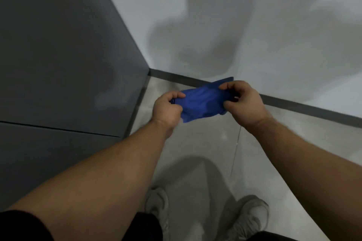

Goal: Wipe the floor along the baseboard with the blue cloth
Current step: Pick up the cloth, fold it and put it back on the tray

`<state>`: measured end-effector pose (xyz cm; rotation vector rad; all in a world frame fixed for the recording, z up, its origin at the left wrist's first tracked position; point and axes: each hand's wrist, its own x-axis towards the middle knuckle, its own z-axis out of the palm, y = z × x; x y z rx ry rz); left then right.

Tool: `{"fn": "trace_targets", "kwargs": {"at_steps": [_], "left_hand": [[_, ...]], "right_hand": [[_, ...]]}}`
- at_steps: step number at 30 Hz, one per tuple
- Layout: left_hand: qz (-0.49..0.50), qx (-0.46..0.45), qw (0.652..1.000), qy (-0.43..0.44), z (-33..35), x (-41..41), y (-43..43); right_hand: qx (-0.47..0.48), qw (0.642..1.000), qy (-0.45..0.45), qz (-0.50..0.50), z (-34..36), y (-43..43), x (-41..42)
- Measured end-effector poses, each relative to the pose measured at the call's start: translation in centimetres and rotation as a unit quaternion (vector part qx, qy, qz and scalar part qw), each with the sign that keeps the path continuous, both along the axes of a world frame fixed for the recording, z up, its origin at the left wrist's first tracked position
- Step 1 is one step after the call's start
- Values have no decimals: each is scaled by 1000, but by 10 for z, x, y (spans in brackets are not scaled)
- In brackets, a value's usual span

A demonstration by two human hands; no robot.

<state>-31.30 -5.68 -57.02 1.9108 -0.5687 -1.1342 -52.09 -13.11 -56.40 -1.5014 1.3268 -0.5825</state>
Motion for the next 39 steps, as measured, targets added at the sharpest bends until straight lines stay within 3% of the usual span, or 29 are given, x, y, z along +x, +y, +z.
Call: {"fn": "trace_targets", "kwargs": {"at_steps": [5,11,18,25,30,35,39], "left_hand": [[4,-47,998,-43,201,16,24],[20,-93,978,-188,422,20,45],[92,-150,928,-328,574,51,69],[160,-159,935,-272,605,120,97],[193,-161,954,-165,597,178,98],[240,-100,965,-39,582,236,71],[259,-98,957,87,570,271,44]], "right_hand": [[-54,994,25,88,198,-11,14],[-98,984,17,146,429,-19,44],[-175,965,-10,194,606,-29,107],[-196,946,25,257,643,-29,194],[-113,966,24,233,627,-38,262],[-24,984,68,163,609,-60,328],[13,987,93,133,595,-85,371]]}}
